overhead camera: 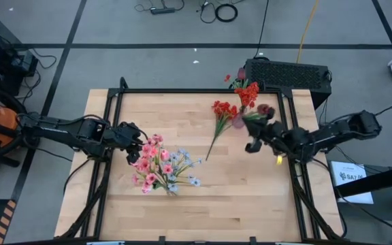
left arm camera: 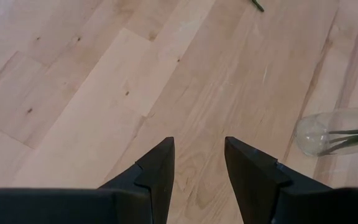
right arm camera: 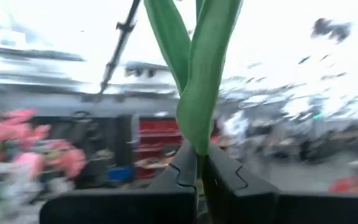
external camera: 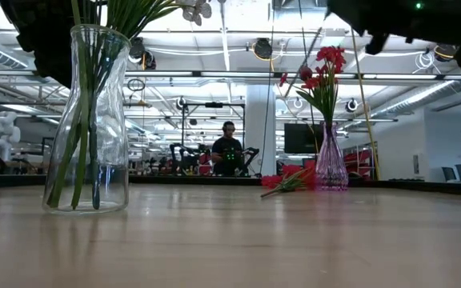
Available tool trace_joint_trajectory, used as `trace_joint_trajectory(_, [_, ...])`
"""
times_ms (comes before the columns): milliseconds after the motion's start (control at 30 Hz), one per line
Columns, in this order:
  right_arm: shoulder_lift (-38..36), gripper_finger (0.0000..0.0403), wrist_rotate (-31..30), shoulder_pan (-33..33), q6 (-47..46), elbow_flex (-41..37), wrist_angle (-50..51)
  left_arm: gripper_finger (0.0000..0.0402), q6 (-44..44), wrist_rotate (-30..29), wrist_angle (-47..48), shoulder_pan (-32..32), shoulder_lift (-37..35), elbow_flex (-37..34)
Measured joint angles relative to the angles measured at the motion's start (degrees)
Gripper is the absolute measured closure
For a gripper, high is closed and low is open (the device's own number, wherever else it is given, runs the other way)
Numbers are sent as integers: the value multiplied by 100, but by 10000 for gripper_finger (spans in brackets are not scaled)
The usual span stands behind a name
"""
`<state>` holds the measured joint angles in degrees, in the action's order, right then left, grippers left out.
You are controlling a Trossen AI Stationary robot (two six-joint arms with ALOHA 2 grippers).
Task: Sort flowers into vase by color
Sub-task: Put the red flower into the purple vase
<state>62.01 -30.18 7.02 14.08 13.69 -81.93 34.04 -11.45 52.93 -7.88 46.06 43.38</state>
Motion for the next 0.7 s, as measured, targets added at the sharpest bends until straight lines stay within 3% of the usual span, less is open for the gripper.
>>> trace_joint_trajectory(267, [-922, 402, -1182, -526, 1218, -320, -81, 254, 2, 0, 3, 0, 0, 1])
trace_joint_trajectory(333, [-1268, 402, -1181, -670, 1181, -366, 220, 254, 2, 0, 4, -1, 0, 0])
trace_joint_trajectory(433, [-1878, 402, -1141, -920, 559, -452, 1443, 254, 2, -1, 7, -2, 0, 0])
trace_joint_trajectory(533, [-2513, 402, -651, -1213, -124, -459, 2828, 254, 0, -52, 7, -1, 0, 0])
trace_joint_trajectory(700, [-3377, 402, -248, -1593, -497, -454, 3762, 254, 0, -132, 7, -1, 0, 0])
